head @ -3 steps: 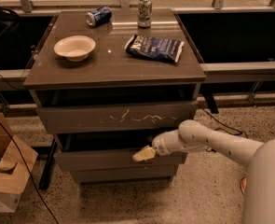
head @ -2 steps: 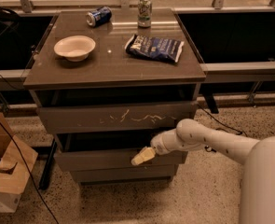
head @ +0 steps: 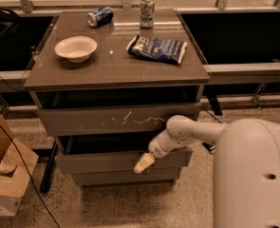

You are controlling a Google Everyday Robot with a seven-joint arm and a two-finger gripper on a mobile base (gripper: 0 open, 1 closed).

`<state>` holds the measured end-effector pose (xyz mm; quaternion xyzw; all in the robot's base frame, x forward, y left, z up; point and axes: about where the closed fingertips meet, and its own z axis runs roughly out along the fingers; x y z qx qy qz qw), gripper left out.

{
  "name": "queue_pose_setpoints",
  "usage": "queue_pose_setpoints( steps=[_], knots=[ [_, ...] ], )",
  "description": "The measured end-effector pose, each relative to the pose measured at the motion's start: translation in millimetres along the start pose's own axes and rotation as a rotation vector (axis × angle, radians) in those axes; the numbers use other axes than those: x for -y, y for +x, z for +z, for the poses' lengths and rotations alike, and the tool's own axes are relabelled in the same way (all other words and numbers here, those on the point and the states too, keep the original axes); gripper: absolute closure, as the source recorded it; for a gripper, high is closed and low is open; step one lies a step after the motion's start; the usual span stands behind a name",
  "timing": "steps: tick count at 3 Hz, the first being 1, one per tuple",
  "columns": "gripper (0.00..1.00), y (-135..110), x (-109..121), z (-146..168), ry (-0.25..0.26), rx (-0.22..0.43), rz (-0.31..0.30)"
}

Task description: Open middle drawer

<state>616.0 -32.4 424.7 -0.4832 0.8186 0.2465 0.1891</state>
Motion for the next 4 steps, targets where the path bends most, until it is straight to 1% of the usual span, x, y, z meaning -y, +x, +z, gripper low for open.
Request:
queue_pose_setpoints(
  steps=[1,2,3,4],
  knots=[
    [0.37,21,-14,6,-0.052,-0.165,-0.043],
    [0.61,20,-15,4,-0.052,-0.165,-0.043],
    [0.59,35,-40,-1,-0.111,-0.201,-0.053],
    [0.36,34,-40,-1,-0.111,-0.201,-0.053]
  ],
)
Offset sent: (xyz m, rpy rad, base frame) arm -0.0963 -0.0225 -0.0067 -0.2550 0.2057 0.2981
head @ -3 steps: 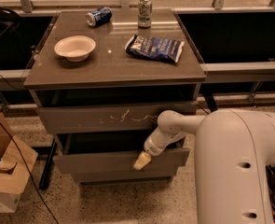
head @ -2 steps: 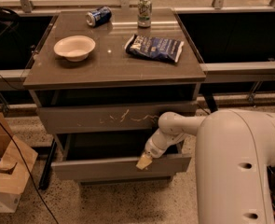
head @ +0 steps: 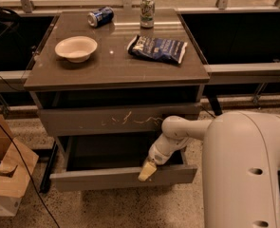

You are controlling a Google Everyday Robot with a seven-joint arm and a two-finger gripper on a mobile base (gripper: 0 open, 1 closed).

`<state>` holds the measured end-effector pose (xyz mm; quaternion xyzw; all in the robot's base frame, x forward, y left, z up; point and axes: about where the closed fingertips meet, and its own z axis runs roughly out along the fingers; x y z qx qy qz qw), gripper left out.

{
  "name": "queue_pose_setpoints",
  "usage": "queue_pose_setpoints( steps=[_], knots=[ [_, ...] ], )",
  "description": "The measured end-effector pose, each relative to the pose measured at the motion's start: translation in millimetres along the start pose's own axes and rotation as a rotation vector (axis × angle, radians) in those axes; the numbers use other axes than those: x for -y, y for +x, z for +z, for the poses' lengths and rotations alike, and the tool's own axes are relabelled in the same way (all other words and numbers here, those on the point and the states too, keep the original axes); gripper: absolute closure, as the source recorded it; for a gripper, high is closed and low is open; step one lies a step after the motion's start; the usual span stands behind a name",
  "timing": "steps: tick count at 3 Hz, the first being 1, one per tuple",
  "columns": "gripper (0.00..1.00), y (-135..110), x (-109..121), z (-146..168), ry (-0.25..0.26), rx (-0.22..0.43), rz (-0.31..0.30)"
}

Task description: Open middle drawer

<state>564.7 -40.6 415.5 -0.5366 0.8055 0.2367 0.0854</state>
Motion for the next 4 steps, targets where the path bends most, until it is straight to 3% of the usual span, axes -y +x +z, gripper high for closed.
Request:
queue_pose_setpoints(
  steps=[1,2,3,4],
  knots=[
    [0.05,22,-45,3,-0.084,-0.005,0.065],
    [0.0,22,-44,3,-0.084,-0.005,0.065],
    [0.0,43,-76,5,-0.139,0.021,0.166],
    [0.0,40,-74,5,-0.139,0.021,0.166]
  ],
)
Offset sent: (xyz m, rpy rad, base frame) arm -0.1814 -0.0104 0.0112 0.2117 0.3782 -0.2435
